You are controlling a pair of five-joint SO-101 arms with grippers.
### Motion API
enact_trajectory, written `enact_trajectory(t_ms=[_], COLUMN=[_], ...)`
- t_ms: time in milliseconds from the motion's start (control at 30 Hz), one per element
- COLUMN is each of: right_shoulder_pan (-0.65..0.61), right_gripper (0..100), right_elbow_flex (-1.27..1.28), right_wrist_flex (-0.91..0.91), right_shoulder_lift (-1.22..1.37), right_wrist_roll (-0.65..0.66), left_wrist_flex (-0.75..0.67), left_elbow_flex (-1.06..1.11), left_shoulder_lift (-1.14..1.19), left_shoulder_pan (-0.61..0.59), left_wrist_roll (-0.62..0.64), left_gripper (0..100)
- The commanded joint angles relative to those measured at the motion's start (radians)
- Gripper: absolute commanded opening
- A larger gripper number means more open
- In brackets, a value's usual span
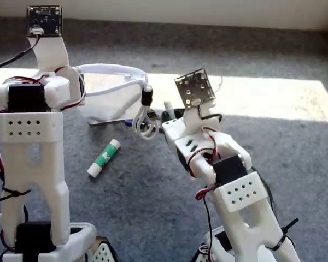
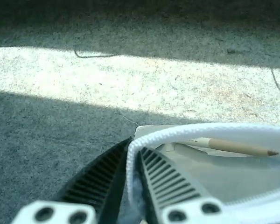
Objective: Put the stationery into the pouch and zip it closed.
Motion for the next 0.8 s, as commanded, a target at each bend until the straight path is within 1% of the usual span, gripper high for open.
enact_trajectory(t_ms=[0, 200, 433, 767], right_shoulder_pan=[-0.064, -0.130, -0.176, -0.237], right_gripper=[0.5, 0.5, 0.5, 0.5], right_elbow_flex=[-0.019, -0.019, -0.019, -0.019], right_wrist_flex=[-0.005, -0.134, -0.317, -0.515], right_shoulder_lift=[-0.067, -0.088, -0.093, -0.094], right_wrist_roll=[-0.008, -0.008, -0.008, -0.008], left_wrist_flex=[0.011, 0.012, 0.015, 0.017], left_elbow_flex=[0.039, 0.039, 0.039, 0.039], left_shoulder_lift=[0.010, 0.010, 0.008, 0.008], left_shoulder_pan=[0.019, 0.019, 0.018, 0.018], left_wrist_roll=[-0.005, -0.006, -0.008, -0.009], left_gripper=[1, 1, 1, 1])
